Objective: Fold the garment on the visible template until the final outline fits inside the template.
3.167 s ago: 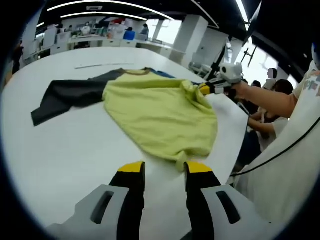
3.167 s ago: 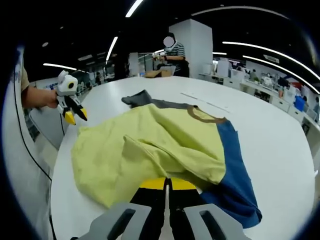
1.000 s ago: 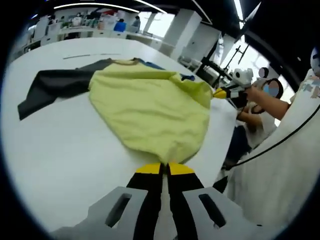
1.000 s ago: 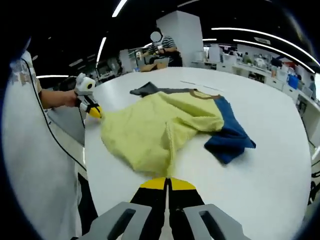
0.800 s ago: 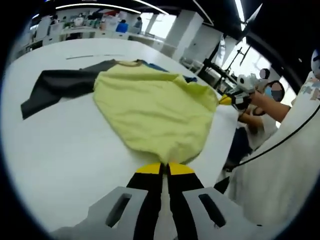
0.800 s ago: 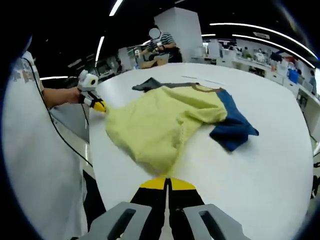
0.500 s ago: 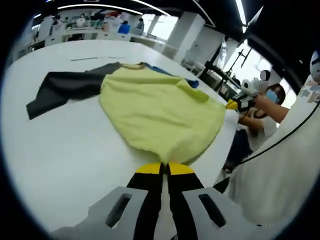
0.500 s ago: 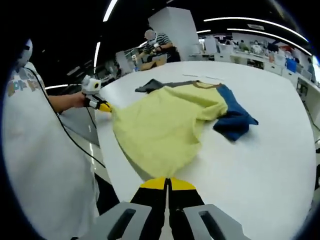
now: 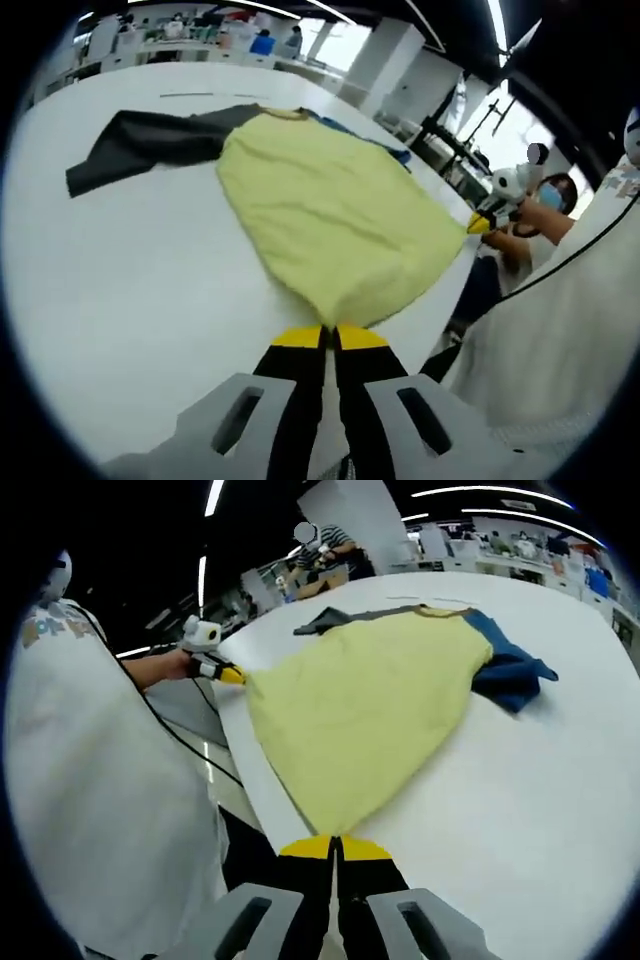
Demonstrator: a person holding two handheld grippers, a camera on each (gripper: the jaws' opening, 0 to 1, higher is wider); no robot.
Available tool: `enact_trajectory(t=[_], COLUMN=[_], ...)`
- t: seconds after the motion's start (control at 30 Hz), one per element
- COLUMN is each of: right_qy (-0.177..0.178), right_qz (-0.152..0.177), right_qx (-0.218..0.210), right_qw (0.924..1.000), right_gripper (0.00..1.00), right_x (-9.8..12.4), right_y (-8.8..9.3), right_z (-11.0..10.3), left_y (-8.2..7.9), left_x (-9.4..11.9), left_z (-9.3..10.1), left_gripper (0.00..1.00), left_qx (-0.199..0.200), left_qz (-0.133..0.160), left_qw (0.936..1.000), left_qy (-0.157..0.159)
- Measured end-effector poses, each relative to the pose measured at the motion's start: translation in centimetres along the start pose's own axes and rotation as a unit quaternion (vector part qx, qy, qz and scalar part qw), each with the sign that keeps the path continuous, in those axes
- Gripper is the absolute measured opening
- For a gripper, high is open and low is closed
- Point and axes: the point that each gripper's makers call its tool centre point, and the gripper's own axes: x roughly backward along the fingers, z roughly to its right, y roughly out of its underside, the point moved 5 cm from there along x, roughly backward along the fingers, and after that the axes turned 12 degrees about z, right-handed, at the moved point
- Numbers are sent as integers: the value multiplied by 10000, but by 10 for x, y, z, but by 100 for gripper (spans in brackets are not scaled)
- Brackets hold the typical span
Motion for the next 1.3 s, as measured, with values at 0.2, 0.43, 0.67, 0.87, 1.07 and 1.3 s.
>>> enact_trajectory(t=[0.2, 0.43, 0.67, 0.87, 1.07, 1.3], right_qy=[48, 117, 131, 131, 112, 105], right_qz=[8, 32, -26, -55, -74, -113], right_qx=[-74, -79, -86, -104, -55, -22], right_qw=[10000, 9999, 9999, 9998, 9999, 9999], right_gripper=[0, 0, 0, 0, 0, 0], right_x=[1, 4, 2, 3, 4, 4], right_y=[2, 1, 4, 7, 7, 8], right_z=[5, 10, 12, 16, 17, 19], left_y=[9, 3, 17, 22, 26, 26], left_x=[0, 5, 7, 6, 6, 5], left_z=[0, 10, 10, 12, 12, 15], left_gripper=[0, 0, 0, 0, 1, 0], left_qx=[97, 491, 759, 856, 923, 884], left_qz=[-81, 77, -77, -153, -170, -224], left_qw=[9999, 9987, 9971, 9962, 9956, 9958], left_qy=[-12, 79, 4, -16, -57, -64])
